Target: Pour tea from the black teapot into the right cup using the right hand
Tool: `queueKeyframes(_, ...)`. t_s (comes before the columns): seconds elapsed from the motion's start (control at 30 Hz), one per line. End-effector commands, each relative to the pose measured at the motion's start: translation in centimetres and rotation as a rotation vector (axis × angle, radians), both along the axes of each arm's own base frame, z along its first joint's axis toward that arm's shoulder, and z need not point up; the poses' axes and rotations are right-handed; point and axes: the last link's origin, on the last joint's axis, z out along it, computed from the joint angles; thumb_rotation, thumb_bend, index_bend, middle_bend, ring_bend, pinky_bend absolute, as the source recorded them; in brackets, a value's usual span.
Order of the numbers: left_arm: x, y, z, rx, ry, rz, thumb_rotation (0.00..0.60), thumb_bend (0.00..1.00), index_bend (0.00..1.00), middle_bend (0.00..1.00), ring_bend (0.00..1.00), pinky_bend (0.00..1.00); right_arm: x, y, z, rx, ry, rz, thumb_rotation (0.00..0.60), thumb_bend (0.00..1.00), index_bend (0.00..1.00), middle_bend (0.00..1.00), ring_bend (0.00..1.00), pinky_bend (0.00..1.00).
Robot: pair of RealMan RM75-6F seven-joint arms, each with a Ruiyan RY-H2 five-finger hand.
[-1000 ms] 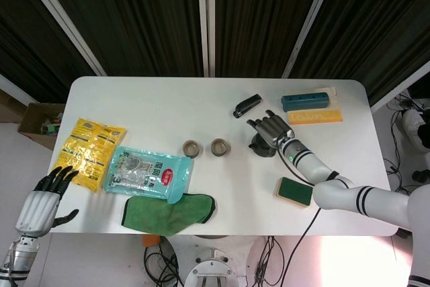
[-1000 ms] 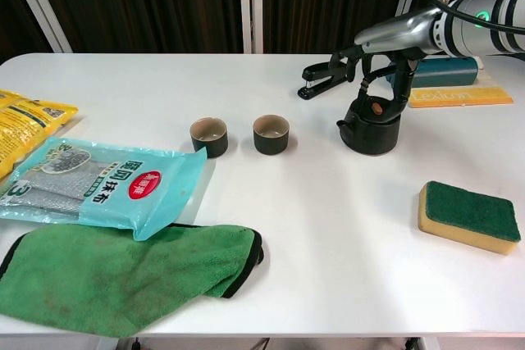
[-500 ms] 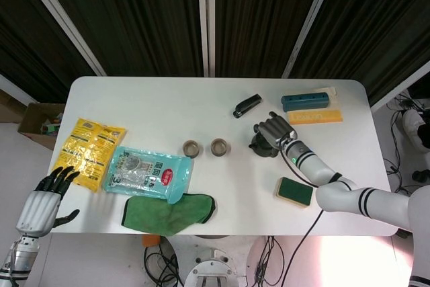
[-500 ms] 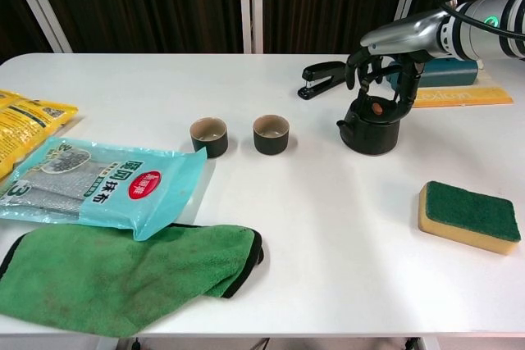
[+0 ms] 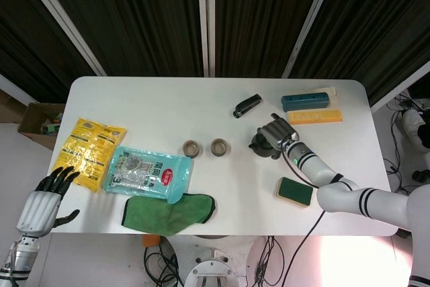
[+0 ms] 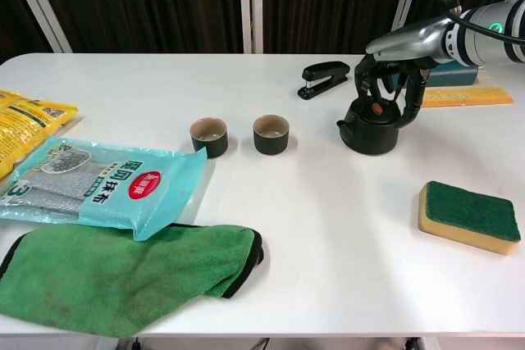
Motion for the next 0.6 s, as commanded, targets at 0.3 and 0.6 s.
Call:
queueKeyframes(0.3,0.0,0.0,0.0,0.000,0.002,0.000,0.600,0.13,0.16,0.09,0.07,0.23,-0.1,0.0,-0.9,0.021,0.008,-0.024,0.600,0.02,0.43,0.44,0.38,0.07)
queueKeyframes(0.6,-0.1,0.1,0.0,-0.003,0.002,0.005,0.600,0.13,0.17,0.09,0.07,0.23,0.0,-0.2,-1.0,0.027,0.011,-0.027,0.600,0.02,0.50,0.50,0.44,0.05)
